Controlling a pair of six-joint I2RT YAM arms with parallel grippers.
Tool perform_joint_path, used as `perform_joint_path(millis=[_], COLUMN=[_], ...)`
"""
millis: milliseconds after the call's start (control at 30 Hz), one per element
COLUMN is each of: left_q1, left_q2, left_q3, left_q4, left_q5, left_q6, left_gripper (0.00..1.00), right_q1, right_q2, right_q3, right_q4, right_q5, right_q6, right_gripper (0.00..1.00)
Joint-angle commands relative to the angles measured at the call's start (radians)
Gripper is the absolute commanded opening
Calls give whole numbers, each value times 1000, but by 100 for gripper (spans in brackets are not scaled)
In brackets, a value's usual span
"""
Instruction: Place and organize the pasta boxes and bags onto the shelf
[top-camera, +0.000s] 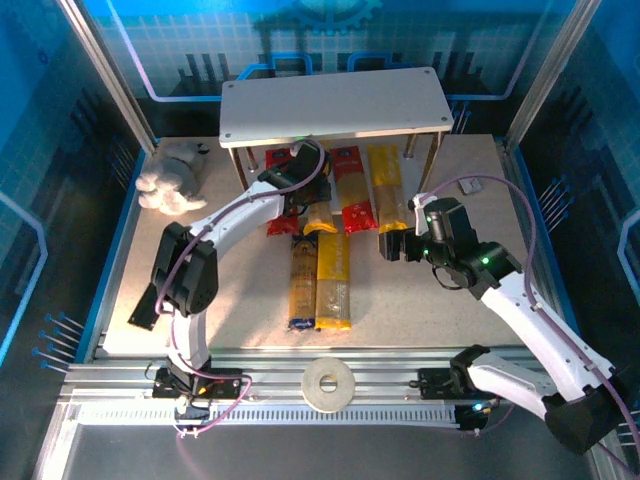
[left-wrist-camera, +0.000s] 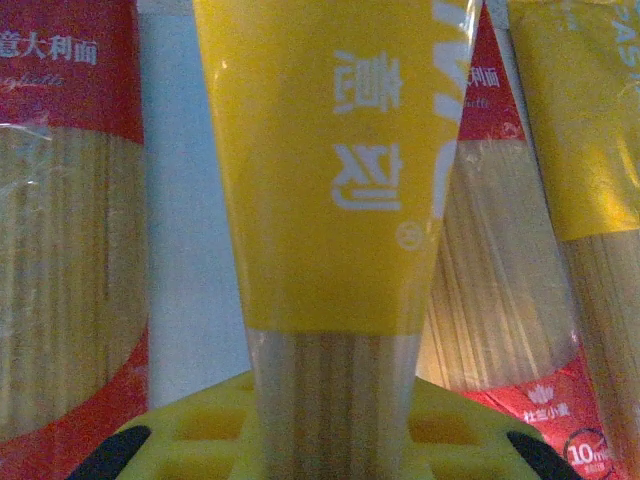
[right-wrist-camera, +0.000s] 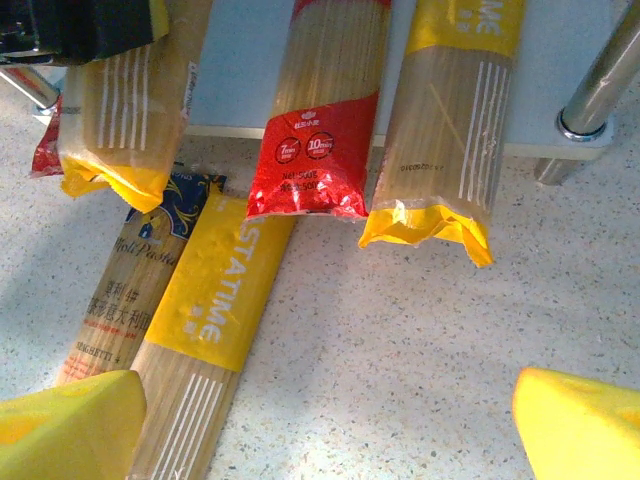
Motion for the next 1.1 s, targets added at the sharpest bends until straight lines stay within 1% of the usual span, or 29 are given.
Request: perform_joint_path(millis=[0, 133, 367, 633, 833, 1000, 1033, 1067], left_q1=[44, 63, 86, 86, 84, 83, 83, 83], left_q2=[28, 56, 68, 116, 154, 170, 171, 171], left_q3=[73, 84, 77, 120, 157, 163, 158, 154], left_q4=[97, 87, 123, 133, 137, 115, 113, 113], left_q5=[-24, -28, -19, 20, 71, 73, 71, 70], left_q6=[-7, -18, -30, -45, -62, -59, -58, -59], left_gripper=[0, 0, 0, 0, 0, 0, 1, 5], right_q1=[-18, -27, -40, -42, -44, -46, -47, -47], right_q2=[1, 4, 21, 26, 31, 36, 36, 36], right_q3=[-8, -14, -21, -27, -28, -28, -28, -28], right_q4=[-5, -5, 5, 10, 14, 20, 21, 23], right_q5=[-21, -23, -45, -45, -47, -51, -51, -53], right_q6=[-16, -16, -11, -5, -4, -4, -4, -4], right_gripper=[95, 95, 95, 95, 95, 95, 95, 95])
